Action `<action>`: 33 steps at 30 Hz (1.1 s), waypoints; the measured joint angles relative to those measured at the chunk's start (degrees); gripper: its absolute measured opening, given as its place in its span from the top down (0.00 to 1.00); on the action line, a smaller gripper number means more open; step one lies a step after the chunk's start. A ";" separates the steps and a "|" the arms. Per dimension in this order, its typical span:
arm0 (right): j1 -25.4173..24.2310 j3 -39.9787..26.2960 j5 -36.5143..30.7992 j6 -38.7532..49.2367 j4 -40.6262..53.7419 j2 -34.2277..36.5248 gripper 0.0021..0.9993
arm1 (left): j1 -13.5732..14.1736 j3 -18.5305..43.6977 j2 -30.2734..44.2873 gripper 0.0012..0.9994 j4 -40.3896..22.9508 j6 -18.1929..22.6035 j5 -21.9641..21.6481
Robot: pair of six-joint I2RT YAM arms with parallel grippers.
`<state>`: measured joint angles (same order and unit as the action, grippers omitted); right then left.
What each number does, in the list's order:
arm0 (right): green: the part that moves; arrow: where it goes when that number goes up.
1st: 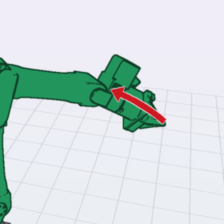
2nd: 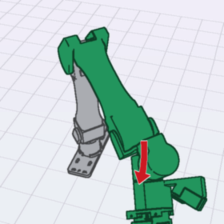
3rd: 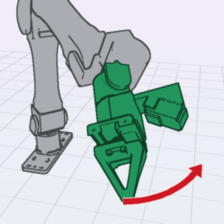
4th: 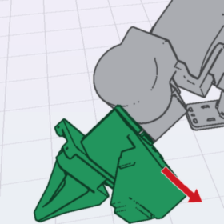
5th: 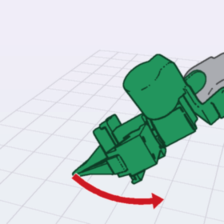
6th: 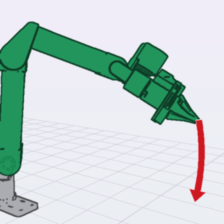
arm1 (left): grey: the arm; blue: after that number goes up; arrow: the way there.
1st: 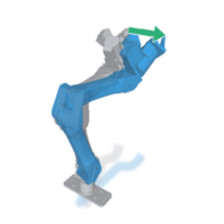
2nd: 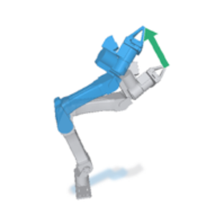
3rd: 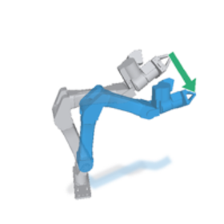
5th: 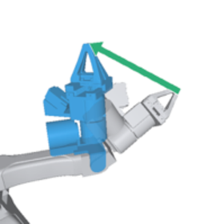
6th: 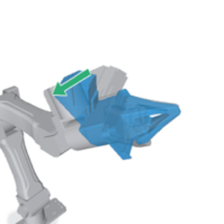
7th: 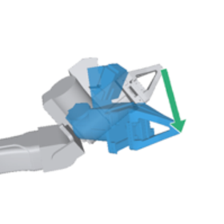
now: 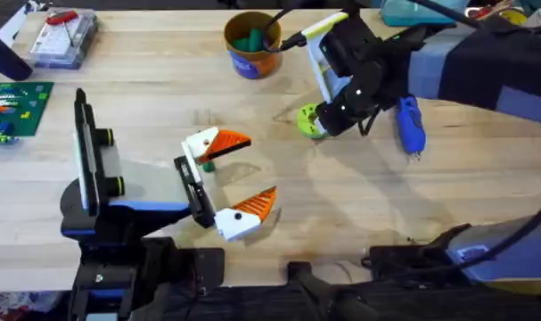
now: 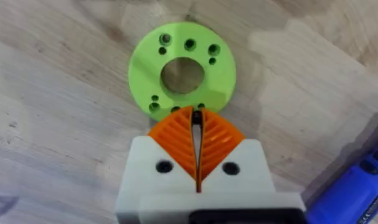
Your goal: Pick up the gripper from the table and insert it into the empty holder that is missing its gripper. Then pick up a screw, insert it into the mounting hole, and use the screwdriver to tighten it. Finally, clean up the table by picking up the vegetable and placing it into the bucket.
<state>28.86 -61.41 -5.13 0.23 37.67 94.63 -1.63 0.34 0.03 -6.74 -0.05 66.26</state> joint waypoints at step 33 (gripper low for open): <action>6.60 -43.10 0.00 8.22 39.52 -2.80 1.00 | 0.00 0.00 0.00 0.01 0.00 0.00 0.00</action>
<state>35.46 -104.51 -5.13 8.45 77.19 91.83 -1.63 0.34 0.03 -6.74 -0.05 66.26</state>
